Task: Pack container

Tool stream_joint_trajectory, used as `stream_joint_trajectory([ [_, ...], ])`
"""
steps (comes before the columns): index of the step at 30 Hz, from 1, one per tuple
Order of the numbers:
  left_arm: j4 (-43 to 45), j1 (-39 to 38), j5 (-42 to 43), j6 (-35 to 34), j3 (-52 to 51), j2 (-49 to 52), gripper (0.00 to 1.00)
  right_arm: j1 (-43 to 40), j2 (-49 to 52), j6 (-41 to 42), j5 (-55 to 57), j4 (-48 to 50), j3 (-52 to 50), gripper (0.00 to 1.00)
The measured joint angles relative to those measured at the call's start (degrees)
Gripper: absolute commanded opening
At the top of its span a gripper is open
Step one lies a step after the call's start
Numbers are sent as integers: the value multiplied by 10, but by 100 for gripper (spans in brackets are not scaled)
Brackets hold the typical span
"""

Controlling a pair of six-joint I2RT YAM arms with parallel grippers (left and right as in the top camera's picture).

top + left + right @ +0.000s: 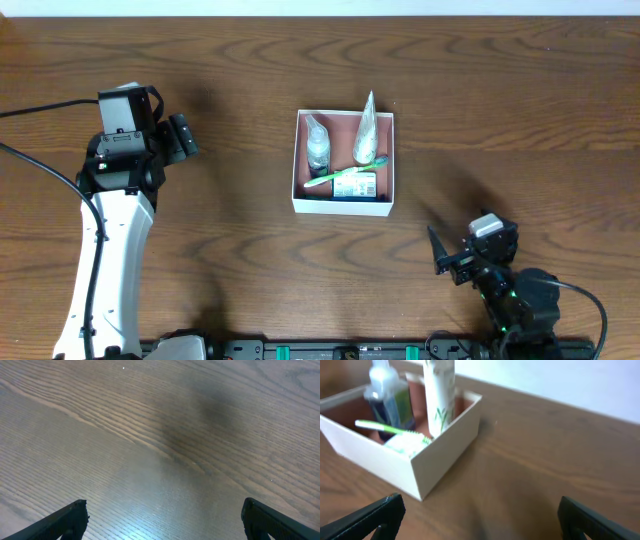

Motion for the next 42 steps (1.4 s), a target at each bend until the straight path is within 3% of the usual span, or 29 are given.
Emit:
stream_joint_trajectory([
  [42,0,0,0,0,0,0,98,0,-22,1,3,4,0,99],
])
